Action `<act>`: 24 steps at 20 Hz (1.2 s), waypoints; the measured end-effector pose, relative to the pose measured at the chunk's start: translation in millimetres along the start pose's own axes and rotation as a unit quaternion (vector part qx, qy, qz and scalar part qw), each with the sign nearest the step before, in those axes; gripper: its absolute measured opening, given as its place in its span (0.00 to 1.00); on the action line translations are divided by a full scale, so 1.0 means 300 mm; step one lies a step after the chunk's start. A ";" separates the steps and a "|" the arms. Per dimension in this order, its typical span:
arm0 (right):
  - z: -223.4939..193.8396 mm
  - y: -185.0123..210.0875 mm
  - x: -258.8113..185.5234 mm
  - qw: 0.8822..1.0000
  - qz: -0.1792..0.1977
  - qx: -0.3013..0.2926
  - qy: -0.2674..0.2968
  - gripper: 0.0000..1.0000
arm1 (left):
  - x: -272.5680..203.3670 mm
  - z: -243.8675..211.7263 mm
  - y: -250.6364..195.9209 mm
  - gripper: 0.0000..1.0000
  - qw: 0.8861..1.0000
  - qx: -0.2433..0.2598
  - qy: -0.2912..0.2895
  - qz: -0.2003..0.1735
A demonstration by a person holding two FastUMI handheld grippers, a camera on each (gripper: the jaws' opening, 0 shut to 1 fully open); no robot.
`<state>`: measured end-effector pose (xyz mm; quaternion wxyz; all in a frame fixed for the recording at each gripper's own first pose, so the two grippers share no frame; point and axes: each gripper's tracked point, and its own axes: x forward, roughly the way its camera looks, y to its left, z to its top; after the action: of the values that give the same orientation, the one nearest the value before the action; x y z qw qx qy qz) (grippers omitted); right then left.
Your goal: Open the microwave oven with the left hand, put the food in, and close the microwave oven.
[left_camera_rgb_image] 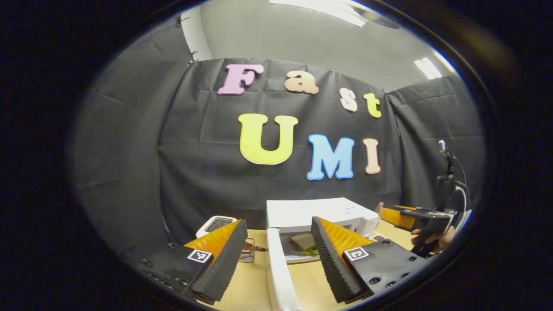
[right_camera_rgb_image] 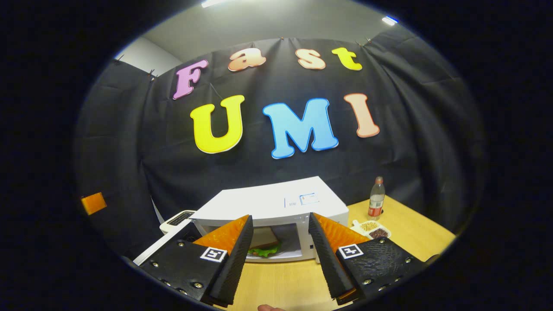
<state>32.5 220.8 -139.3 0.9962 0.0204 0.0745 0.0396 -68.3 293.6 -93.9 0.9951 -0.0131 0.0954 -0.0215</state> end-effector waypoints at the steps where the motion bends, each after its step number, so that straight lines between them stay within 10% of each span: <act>1: 0.041 -0.011 -0.039 1.000 0.001 -0.009 -0.009 0.78 | 0.003 0.000 -0.028 0.93 1.000 -0.001 -0.001 -0.005; 8: 0.182 -0.099 -0.190 0.998 -0.014 -0.041 -0.046 0.70 | 0.018 0.030 -0.169 0.96 1.000 -0.004 -0.015 -0.023; 13: 0.195 -0.129 -0.206 0.998 -0.025 -0.032 -0.047 0.96 | -0.024 0.003 -0.117 0.95 1.000 -0.011 -0.001 -0.015; 18: 0.210 -0.123 -0.213 0.998 -0.025 -0.025 -0.050 0.97 | -0.105 -0.069 -0.019 0.92 0.999 -0.023 0.029 -0.012; 19: 0.211 -0.116 -0.212 0.998 -0.023 -0.024 -0.051 0.97 | -0.119 -0.104 0.000 0.85 0.999 -0.024 0.043 -0.014; 22: 0.229 -0.117 -0.207 0.998 -0.022 -0.023 -0.054 0.97 | -0.185 -0.184 0.157 0.09 0.997 0.001 0.070 0.036; 24: 0.242 -0.123 -0.203 0.998 -0.026 -0.019 -0.059 0.97 | -0.219 -0.248 0.158 0.10 0.995 0.003 0.097 0.032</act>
<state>-13.9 176.6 -60.5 0.9998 0.0016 0.0158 0.0135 -145.1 342.2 -156.1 0.9814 -0.0047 0.1915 0.0086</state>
